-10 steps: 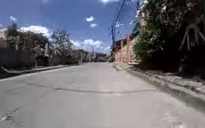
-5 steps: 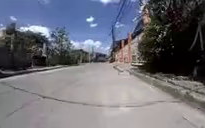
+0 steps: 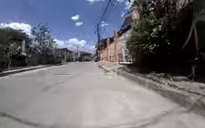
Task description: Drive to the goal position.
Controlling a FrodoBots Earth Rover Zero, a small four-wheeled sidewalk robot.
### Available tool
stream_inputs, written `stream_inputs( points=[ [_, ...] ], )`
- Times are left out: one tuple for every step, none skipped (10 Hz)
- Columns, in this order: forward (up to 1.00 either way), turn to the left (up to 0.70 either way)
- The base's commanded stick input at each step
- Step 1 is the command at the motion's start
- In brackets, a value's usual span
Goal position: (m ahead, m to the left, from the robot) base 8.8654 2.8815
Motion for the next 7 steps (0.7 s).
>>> stream_inputs(
  points=[
    [1.0,0.0],
    [1.0,0.0],
    [1.0,0.0],
    [1.0,0.0],
    [1.0,0.0],
    [1.0,0.0],
    [1.0,0.07]
  ],
)
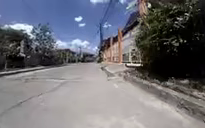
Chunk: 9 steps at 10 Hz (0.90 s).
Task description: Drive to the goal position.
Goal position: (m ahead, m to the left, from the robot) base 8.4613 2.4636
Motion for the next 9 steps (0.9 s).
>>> stream_inputs(
  points=[
    [1.0,0.04],
    [1.0,0.0],
    [1.0,0.0],
    [1.0,0.0],
    [1.0,0.0],
    [1.0,0.0],
    [1.0,0.09],
    [1.0,0.14],
    [1.0,0.05]
  ],
)
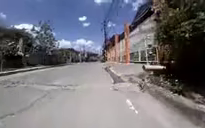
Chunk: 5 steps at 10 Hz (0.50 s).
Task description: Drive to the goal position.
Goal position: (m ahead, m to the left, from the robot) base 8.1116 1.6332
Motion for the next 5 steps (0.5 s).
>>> stream_inputs(
  points=[
    [1.0,0.36],
    [1.0,0.09],
    [1.0,0.0],
    [1.0,0.0],
    [1.0,0.0]
  ],
)
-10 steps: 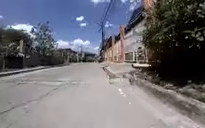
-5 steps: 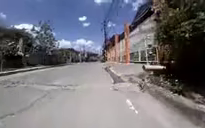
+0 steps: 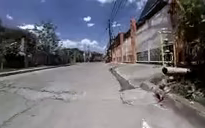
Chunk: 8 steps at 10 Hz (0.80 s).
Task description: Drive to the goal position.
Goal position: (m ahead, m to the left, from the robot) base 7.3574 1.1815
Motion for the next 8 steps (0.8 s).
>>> stream_inputs(
  points=[
    [1.0,0.03],
    [1.0,0.0],
    [1.0,0.0],
    [1.0,0.0],
    [1.0,0.0],
    [1.0,0.0],
    [1.0,0.0],
    [1.0,0.0]
  ],
)
